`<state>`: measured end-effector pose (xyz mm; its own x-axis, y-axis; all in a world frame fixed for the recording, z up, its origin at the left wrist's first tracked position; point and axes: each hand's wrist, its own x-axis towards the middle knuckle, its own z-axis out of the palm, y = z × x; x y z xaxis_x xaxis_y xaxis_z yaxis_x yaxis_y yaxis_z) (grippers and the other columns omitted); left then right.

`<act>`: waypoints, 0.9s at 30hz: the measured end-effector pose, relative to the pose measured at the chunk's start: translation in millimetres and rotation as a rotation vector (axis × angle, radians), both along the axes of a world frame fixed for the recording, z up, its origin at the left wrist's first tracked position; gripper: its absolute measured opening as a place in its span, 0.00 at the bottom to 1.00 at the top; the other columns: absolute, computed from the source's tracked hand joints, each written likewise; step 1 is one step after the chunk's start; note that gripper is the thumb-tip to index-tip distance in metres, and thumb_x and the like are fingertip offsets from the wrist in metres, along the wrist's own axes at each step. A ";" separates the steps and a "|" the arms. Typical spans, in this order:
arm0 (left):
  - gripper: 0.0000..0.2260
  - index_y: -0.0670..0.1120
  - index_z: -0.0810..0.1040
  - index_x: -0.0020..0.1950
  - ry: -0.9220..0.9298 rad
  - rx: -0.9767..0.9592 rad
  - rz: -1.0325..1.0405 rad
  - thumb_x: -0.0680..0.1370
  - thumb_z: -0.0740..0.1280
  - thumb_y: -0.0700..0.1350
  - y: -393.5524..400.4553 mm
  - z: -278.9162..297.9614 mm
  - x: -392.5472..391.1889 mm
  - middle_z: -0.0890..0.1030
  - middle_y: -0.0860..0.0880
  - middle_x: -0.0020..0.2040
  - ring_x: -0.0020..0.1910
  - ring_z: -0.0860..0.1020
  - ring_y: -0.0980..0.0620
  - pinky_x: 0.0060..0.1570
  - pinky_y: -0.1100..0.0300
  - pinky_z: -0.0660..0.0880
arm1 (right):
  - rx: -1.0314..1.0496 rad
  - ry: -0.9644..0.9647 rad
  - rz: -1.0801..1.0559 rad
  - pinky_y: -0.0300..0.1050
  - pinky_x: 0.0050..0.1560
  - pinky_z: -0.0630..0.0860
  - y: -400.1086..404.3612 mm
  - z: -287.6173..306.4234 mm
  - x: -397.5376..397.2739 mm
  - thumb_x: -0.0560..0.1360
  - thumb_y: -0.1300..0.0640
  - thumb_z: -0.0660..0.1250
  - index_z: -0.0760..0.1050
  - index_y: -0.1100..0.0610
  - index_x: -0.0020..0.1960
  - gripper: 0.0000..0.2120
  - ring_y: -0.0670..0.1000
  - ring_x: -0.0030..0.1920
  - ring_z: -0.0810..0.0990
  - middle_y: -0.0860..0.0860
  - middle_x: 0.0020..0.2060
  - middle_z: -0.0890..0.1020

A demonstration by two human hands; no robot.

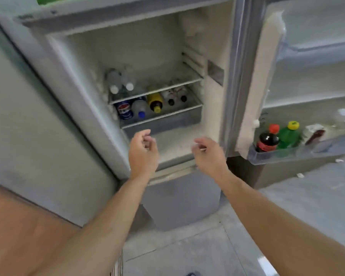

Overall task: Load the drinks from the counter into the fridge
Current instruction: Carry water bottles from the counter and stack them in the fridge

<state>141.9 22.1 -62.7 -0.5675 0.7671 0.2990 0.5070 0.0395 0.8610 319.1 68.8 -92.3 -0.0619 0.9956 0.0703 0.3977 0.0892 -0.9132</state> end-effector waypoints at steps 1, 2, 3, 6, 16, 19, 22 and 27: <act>0.11 0.50 0.76 0.63 -0.033 0.012 0.042 0.81 0.62 0.46 3.2 9.7 -19.2 0.80 0.55 0.50 0.47 0.79 0.56 0.48 0.62 0.75 | 0.018 -0.007 0.041 0.34 0.44 0.74 12.7 9.6 -23.3 0.79 0.53 0.66 0.79 0.54 0.61 0.13 0.47 0.40 0.79 0.49 0.45 0.82; 0.11 0.51 0.76 0.63 -0.070 0.020 0.071 0.81 0.62 0.46 8.7 17.8 -35.9 0.79 0.56 0.48 0.46 0.79 0.59 0.47 0.65 0.74 | 0.047 -0.025 0.083 0.35 0.46 0.73 26.1 17.8 -44.0 0.79 0.52 0.67 0.79 0.54 0.61 0.13 0.47 0.41 0.79 0.48 0.45 0.81; 0.12 0.51 0.75 0.64 -0.105 0.025 0.094 0.80 0.63 0.46 16.3 25.6 -50.1 0.78 0.58 0.46 0.44 0.79 0.64 0.44 0.70 0.72 | 0.080 -0.053 0.125 0.36 0.50 0.72 39.8 26.4 -63.0 0.79 0.51 0.67 0.78 0.54 0.61 0.13 0.47 0.44 0.79 0.47 0.44 0.80; 0.17 0.49 0.73 0.68 -0.335 0.033 0.119 0.80 0.65 0.45 53.5 44.8 -84.4 0.80 0.53 0.49 0.44 0.80 0.62 0.43 0.69 0.75 | 0.141 -0.104 0.215 0.39 0.52 0.71 83.7 49.3 -113.0 0.79 0.49 0.66 0.77 0.52 0.63 0.15 0.48 0.49 0.78 0.44 0.43 0.78; 0.21 0.44 0.71 0.72 -0.476 -0.060 0.150 0.79 0.63 0.45 195.1 62.1 -137.0 0.78 0.41 0.65 0.63 0.77 0.41 0.64 0.43 0.75 | 0.295 -0.405 0.375 0.45 0.51 0.73 220.6 92.4 -219.0 0.78 0.54 0.65 0.71 0.54 0.68 0.19 0.60 0.59 0.78 0.56 0.61 0.79; 0.18 0.42 0.72 0.69 -0.453 -0.050 0.207 0.78 0.62 0.41 221.4 59.7 -153.8 0.78 0.40 0.64 0.62 0.78 0.38 0.62 0.41 0.76 | 0.235 -0.441 0.426 0.46 0.61 0.74 251.7 91.3 -237.8 0.79 0.53 0.65 0.65 0.50 0.74 0.24 0.58 0.63 0.77 0.55 0.67 0.76; 0.17 0.41 0.70 0.69 -0.462 -0.078 0.193 0.80 0.62 0.40 239.7 56.7 -168.6 0.77 0.38 0.65 0.61 0.78 0.36 0.62 0.39 0.75 | 0.145 -0.425 0.521 0.45 0.63 0.72 270.8 91.3 -251.6 0.79 0.52 0.65 0.61 0.47 0.77 0.28 0.57 0.67 0.74 0.55 0.72 0.71; 0.18 0.39 0.68 0.71 -0.648 -0.055 0.202 0.82 0.62 0.41 263.9 56.0 -181.7 0.78 0.41 0.61 0.52 0.80 0.42 0.52 0.47 0.79 | 0.235 -0.555 0.742 0.42 0.50 0.71 283.9 93.3 -272.4 0.73 0.50 0.75 0.77 0.53 0.59 0.17 0.56 0.59 0.79 0.54 0.59 0.81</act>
